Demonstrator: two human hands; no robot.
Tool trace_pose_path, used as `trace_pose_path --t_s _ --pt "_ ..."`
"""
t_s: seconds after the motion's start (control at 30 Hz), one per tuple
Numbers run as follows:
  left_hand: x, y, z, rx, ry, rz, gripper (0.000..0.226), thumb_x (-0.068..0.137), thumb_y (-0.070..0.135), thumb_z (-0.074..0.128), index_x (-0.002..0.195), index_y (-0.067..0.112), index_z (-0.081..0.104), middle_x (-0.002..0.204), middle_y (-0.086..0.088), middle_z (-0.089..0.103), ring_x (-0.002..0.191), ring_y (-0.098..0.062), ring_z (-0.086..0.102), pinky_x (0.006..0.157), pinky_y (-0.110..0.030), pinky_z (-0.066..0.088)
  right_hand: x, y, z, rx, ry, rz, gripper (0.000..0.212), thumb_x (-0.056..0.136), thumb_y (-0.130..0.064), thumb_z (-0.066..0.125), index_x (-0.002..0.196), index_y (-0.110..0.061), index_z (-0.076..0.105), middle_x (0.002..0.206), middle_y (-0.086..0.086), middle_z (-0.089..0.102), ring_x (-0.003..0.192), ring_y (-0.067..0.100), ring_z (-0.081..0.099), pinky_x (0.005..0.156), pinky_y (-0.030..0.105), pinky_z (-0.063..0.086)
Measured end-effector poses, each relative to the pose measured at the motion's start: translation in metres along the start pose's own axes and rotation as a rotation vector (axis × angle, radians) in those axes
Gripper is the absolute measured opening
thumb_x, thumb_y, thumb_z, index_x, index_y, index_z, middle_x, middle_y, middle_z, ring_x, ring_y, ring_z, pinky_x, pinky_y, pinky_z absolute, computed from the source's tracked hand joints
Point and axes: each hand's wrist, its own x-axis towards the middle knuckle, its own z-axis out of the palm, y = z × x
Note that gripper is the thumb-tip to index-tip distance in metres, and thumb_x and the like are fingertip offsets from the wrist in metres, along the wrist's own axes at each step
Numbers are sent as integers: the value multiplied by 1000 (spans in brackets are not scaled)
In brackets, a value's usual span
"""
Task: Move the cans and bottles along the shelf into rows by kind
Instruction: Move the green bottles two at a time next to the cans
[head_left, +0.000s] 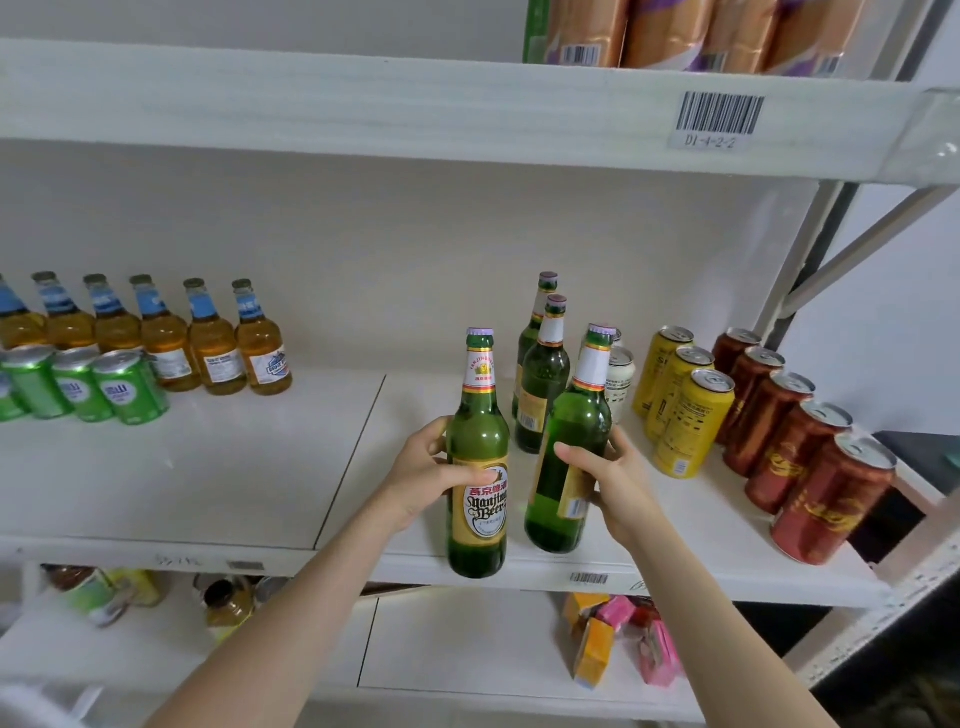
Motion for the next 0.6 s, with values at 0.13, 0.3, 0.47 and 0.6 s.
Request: trace_pose_path --t_s 0.13,0.3,0.47,0.6 --pt "13 1 -4 16 36 34 69 48 29 92 111 31 66 108 2 74 100 -21 71 83 -45 60 22 5 3 -36 16 -65 54 70 -12 86 115 -25 59 115 4 71 109 26 66 92 49 55" --pt "31 -4 -10 21 60 55 74 42 31 93 112 33 66 108 3 73 99 -22 71 84 -46 60 47 15 6 -72 42 -114 56 69 -15 89 114 -28 57 116 0 70 111 22 65 95 50 53" --pt "47 -12 -12 2 81 65 71 41 26 94 105 40 67 107 2 74 99 -23 72 81 -42 60 65 26 8 -32 59 -121 56 67 -12 89 110 -28 58 109 -7 72 105 14 67 82 34 55" --pt "55 -14 -13 0 87 79 71 39 26 95 102 43 67 108 2 74 100 -22 72 81 -41 60 75 33 10 -27 79 -124 58 65 -10 90 109 -29 57 108 -10 71 100 7 67 76 28 53"
